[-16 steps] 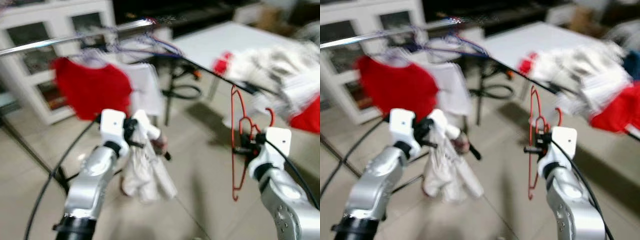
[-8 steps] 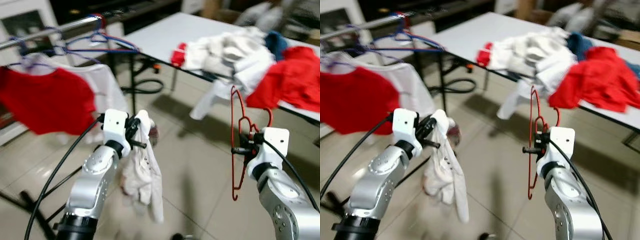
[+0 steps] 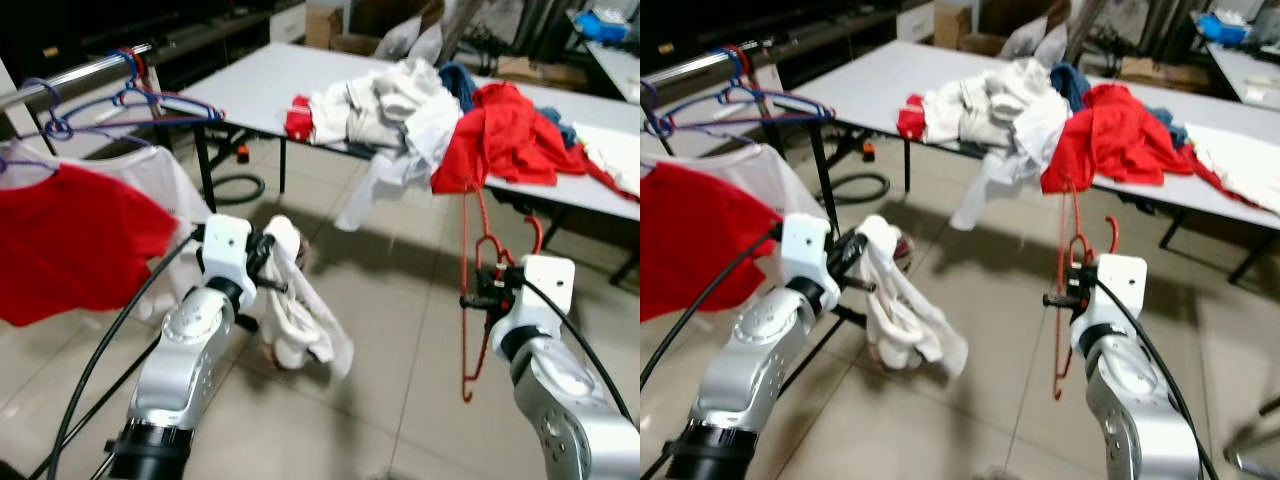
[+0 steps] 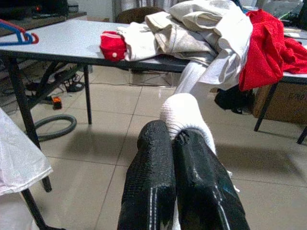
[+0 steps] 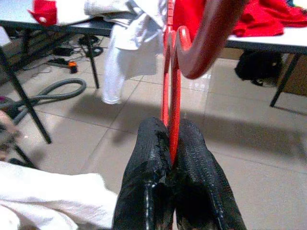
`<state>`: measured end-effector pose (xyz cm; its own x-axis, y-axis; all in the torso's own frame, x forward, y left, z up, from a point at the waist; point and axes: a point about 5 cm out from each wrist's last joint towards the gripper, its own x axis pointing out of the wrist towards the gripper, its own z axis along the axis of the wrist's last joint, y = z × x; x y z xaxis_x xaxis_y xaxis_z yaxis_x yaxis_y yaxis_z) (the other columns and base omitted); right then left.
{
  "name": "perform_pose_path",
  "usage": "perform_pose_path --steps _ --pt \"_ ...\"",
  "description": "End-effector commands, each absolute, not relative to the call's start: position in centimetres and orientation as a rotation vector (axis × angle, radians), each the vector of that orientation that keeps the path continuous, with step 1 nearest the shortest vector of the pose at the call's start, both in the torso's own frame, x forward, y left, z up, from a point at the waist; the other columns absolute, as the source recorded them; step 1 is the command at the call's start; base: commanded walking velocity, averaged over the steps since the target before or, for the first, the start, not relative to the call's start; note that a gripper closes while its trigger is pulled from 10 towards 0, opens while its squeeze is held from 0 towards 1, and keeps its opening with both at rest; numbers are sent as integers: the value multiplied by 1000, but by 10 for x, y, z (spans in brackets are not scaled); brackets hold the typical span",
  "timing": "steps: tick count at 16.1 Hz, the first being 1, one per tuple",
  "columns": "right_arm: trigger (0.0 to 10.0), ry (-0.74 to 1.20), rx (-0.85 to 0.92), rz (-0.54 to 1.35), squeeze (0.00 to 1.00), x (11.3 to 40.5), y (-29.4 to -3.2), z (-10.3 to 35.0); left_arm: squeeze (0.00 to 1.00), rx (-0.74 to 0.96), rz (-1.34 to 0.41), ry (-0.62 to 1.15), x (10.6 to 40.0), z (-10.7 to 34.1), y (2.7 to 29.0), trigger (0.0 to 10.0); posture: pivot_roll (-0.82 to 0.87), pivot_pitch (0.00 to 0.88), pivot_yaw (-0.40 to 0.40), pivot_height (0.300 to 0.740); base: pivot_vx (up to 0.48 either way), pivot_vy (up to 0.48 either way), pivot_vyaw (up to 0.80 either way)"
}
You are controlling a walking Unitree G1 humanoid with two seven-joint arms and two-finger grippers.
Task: Hang hanger
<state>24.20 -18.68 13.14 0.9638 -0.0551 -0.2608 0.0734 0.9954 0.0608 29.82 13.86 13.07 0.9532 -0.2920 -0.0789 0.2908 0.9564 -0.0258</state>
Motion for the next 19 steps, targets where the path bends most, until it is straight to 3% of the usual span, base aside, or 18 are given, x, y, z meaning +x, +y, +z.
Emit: perform_pose_path --steps 1,5,8,16,19 --pt "10000 247 64 -83 0 243 -190 136 0 -19 -307 52 301 139 135 10000 10 0 12 740 0 0 -800" --pt "10000 213 52 -34 0 249 -188 143 0 -32 -309 20 304 143 135 10000 11 0 8 740 74 0 -600" --pt "10000 156 -48 45 0 255 -186 156 0 -50 -309 5 309 149 134 10000 9 0 8 740 363 0 0" --pt "10000 100 -73 140 0 257 -186 166 0 -68 -315 -33 317 159 133 10000 5 0 6 740 435 0 0" --pt "10000 86 -77 143 0 258 -187 169 0 -69 -323 -45 320 162 131 10000 3 0 4 740 480 0 -800"
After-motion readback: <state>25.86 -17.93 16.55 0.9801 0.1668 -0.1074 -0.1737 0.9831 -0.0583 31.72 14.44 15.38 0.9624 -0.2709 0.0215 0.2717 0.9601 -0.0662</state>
